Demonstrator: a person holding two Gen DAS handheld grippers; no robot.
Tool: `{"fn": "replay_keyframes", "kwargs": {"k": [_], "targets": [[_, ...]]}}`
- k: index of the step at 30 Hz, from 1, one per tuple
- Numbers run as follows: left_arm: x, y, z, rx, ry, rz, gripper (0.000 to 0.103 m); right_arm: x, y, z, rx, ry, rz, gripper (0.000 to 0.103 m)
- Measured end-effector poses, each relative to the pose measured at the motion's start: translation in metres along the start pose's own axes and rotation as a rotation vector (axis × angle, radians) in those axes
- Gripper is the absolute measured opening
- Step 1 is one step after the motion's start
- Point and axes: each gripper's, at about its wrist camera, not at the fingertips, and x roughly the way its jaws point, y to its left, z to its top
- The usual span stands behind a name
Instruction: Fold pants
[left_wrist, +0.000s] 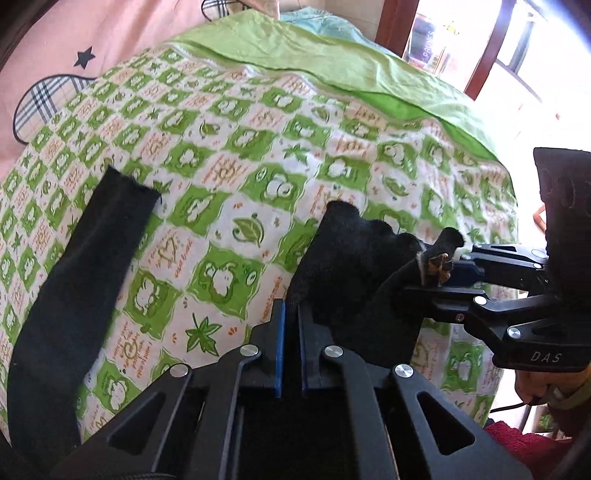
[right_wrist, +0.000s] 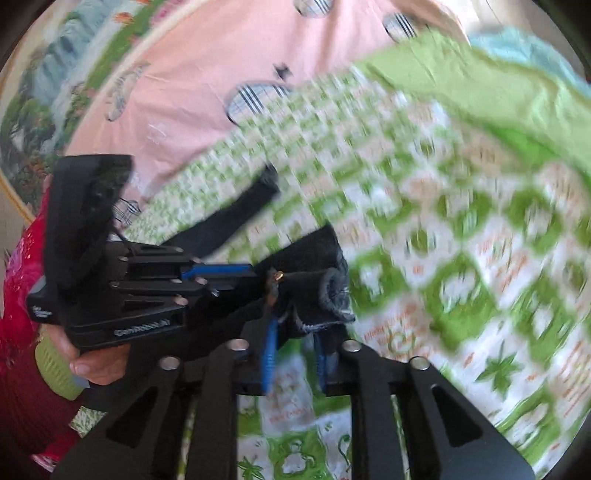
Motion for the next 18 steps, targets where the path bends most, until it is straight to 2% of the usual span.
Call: {"fn": "replay_keyframes", "kwargs": {"k": [2,3,5,8,10,14,18], "targets": [[-0.009,0.009,-0.008,-0.012,-0.004,0.006,0.015,-0.005,-0.005,-0.001,0.029,-0.011,-0.005,0.042],[-0.013,0.012,-0.01,-0.014,-0.009,0.017,0.016,-0.01,-0.005,0.001,0.032,-0.024,-0.016,0.051],[-0.025,0.019,-0.022,-0.007,-0.022,0.047,0.017,-0.022,-0.002,0.01,0.004,-0.069,-0.073,0.06],[-0.038,0.039,-0.039,-0.012,-0.015,0.132,0.025,-0.025,0.002,0.03,-0.026,-0.079,-0.044,0.06],[-0.048,0.058,-0.051,-0.035,-0.003,0.172,0.027,-0.017,0.008,0.046,-0.055,-0.059,-0.023,0.06],[-0.068,0.1,-0.072,-0.096,0.019,0.25,0.036,0.016,0.035,0.077,-0.15,0.01,0.026,0.06],[-0.09,0.152,-0.094,-0.173,0.034,0.334,0.041,0.059,0.069,0.111,-0.256,0.084,0.065,0.06]]}}
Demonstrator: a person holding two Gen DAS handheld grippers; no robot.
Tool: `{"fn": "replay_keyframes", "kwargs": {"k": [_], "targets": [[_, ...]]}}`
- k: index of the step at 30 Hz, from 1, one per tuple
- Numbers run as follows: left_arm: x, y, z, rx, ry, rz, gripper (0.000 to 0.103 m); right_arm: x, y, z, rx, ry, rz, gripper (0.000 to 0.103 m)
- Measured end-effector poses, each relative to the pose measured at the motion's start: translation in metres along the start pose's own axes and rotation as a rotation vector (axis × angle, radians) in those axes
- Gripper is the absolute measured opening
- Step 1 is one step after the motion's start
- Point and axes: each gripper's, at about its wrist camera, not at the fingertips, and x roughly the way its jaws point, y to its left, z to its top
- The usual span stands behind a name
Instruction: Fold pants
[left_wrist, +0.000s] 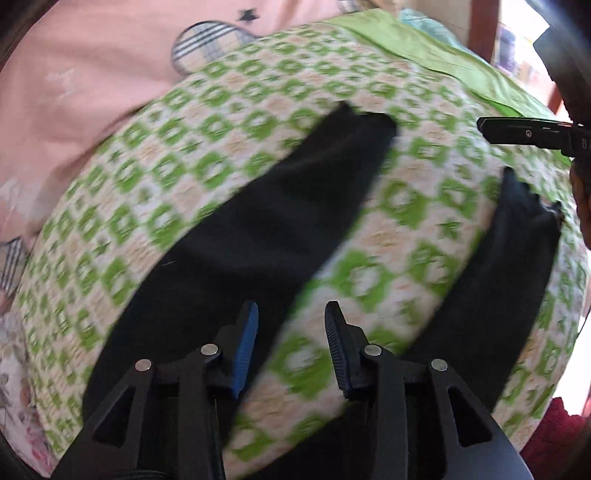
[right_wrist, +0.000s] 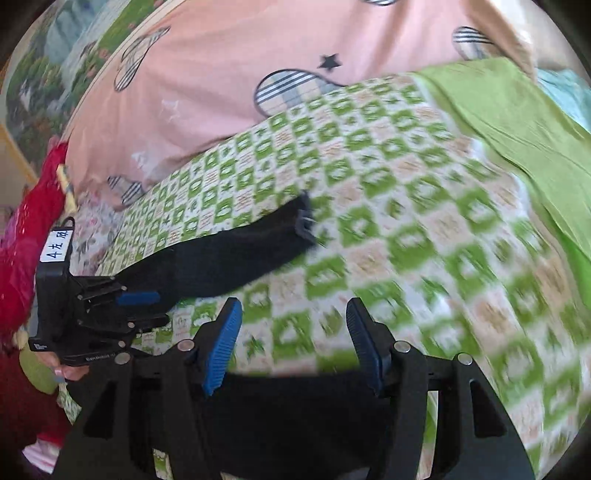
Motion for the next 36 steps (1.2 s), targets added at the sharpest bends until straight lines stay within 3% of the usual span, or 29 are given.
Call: {"fn": "replay_keyframes", "kwargs": {"k": [3,7,14,20,22,23,24,25,26,27,30,36], "targets": [[0.0,0.041,-0.005,-0.074,0.009,0.028,0.042,0.029,0.008,0.029,-0.044,0.049,0.025,0.06],[0.004,0.079,-0.006,-0.143,0.019,0.042,0.05,0.066,0.01,0.062,-0.081,0.109,-0.005,0.06],[0.027,0.118,-0.001,-0.15,0.063,0.076,0.064,0.122,-0.001,0.1,-0.129,0.254,0.002,0.06],[0.062,0.147,0.006,-0.157,0.128,0.054,0.064,0.157,-0.008,0.107,-0.163,0.352,0.019,0.06],[0.071,0.151,0.004,-0.167,0.143,0.015,0.058,0.162,-0.009,0.106,-0.18,0.355,0.02,0.059],[0.074,0.152,0.005,-0.167,0.14,-0.006,0.045,0.163,-0.008,0.107,-0.192,0.343,0.017,0.051],[0.073,0.151,0.005,-0.167,0.135,-0.039,0.03,0.165,-0.007,0.108,-0.202,0.337,0.012,0.035],[0.072,0.15,0.006,-0.168,0.133,-0.062,0.023,0.166,-0.007,0.109,-0.21,0.335,0.008,0.028],[0.071,0.147,0.007,-0.165,0.132,-0.072,0.013,0.165,-0.008,0.11,-0.216,0.33,0.003,0.014],[0.07,0.143,0.007,-0.154,0.129,-0.064,0.008,0.165,-0.006,0.111,-0.226,0.317,0.005,0.01],[0.063,0.125,0.008,-0.127,0.115,-0.032,0.005,0.155,-0.001,0.113,-0.259,0.272,0.017,0.008],[0.017,0.089,-0.006,-0.143,0.045,-0.057,0.004,0.114,0.001,0.115,-0.315,0.178,0.08,0.008]]}}
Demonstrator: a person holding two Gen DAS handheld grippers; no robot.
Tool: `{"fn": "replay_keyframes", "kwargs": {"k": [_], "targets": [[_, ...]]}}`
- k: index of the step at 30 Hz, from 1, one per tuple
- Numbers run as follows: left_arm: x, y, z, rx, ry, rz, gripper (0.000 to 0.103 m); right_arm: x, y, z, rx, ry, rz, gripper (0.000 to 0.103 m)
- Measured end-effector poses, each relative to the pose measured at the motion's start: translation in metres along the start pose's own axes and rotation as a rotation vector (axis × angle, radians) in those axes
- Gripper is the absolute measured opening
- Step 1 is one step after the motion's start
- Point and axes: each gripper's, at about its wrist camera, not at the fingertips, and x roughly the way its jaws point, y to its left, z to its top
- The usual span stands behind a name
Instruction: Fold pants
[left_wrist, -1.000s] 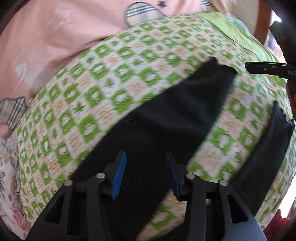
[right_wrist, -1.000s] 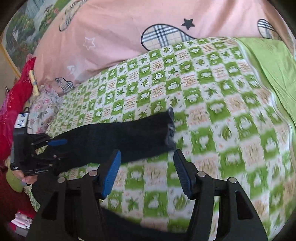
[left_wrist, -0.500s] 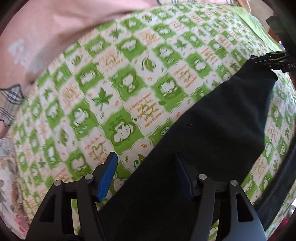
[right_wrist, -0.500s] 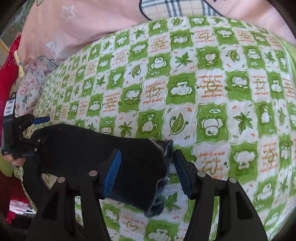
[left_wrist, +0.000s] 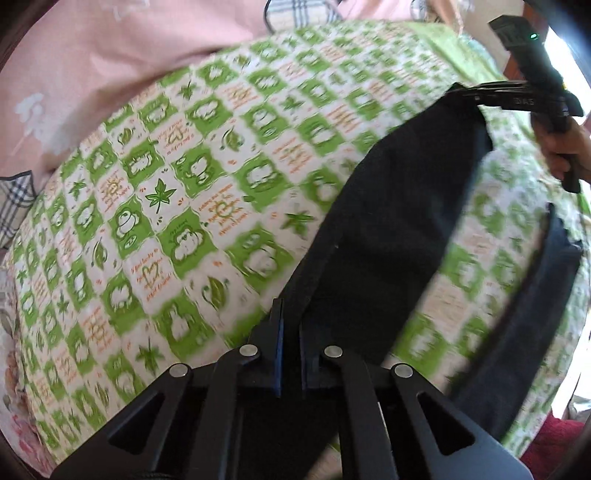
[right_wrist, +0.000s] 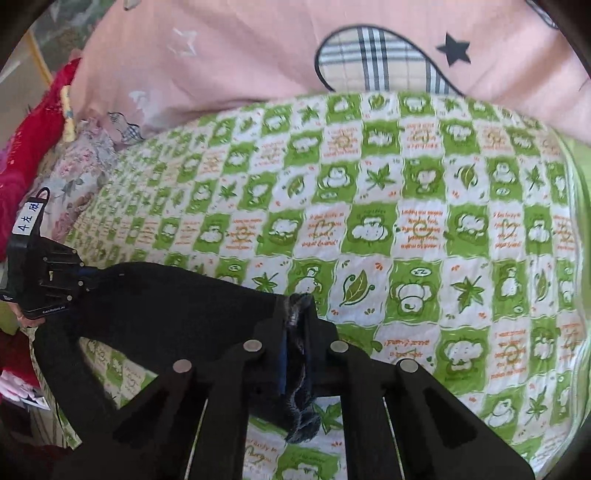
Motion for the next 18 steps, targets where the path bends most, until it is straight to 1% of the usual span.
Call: {"fn": "replay_keyframes", "kwargs": {"k": [4,5,7,11,15,18], "targets": [[-0.026,-0.025,-0.023,-0.018,-0.035,-0.019,0.004,-0.023,0.007,-0.014,-0.069,-0.03,0.039,0.008],[-0.029,-0.028,-0.028,-0.02,-0.04,-0.023,0.004,-0.032,0.009,-0.021,-0.091,-0.041,0.052,0.007],[-0.04,-0.049,-0.043,-0.026,-0.052,-0.029,0.003,-0.044,0.012,-0.034,-0.124,-0.055,0.07,0.007],[-0.057,-0.066,-0.073,-0.051,-0.068,-0.063,0.003,-0.068,0.02,-0.067,-0.17,-0.066,0.103,0.007],[-0.073,-0.092,-0.095,-0.046,-0.086,-0.083,0.003,-0.086,0.028,-0.098,-0.208,-0.058,0.098,0.007],[-0.08,-0.107,-0.105,-0.036,-0.098,-0.092,0.003,-0.1,0.034,-0.118,-0.233,-0.065,0.089,0.007]]}}
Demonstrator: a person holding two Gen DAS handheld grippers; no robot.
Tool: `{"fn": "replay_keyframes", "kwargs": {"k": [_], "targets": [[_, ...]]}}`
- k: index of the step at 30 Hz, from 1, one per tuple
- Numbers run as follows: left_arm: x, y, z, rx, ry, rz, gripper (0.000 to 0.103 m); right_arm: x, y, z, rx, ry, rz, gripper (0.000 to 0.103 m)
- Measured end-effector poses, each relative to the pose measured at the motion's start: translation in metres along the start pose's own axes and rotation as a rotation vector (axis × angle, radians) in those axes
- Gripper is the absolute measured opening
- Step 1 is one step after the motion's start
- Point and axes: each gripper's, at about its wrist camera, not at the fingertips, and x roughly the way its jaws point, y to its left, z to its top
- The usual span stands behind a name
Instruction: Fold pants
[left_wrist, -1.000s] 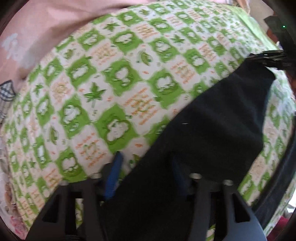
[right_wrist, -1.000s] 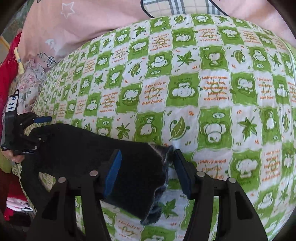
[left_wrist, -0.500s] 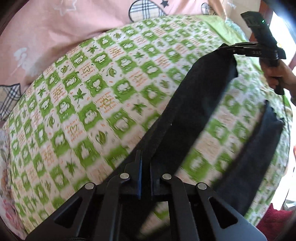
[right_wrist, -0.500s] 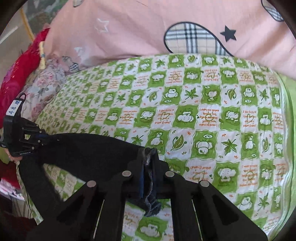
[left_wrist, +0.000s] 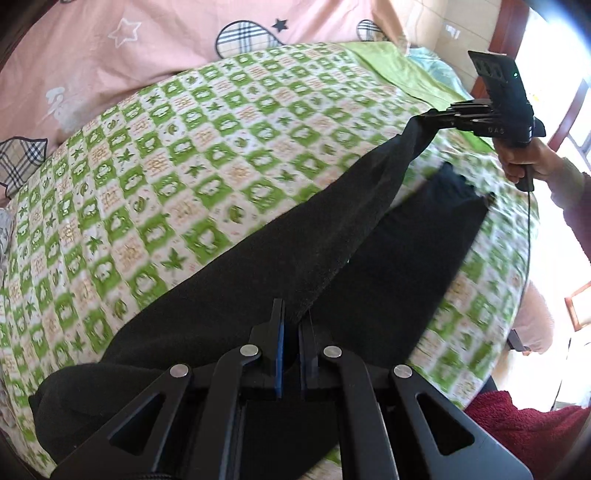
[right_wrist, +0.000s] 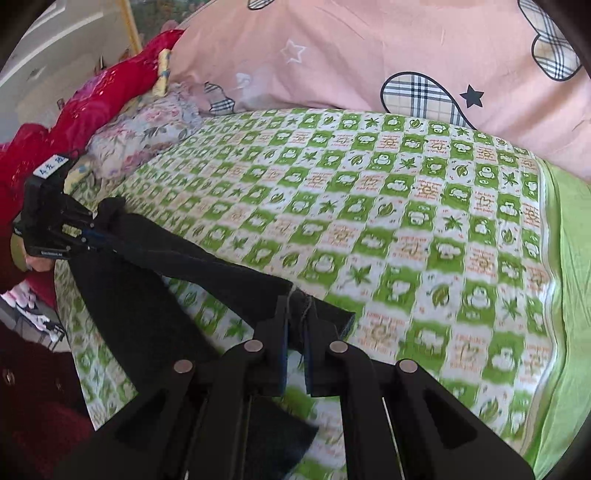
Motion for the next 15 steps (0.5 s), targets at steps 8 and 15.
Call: {"fn": "replay_keyframes", "kwargs": {"k": [8,15], "targets": [[-0.018,-0.034,-0.025,0.025,-0.034,0.002,0.003,-0.035,0.027,-0.035,-0.04,-0.032,-0.018,0.007],[0.01,-0.056,-0.054,0.043,0.028,-0.013,0.004,-0.023,0.034,-0.077,-0.047,0.08,-0.068,0.007]]}}
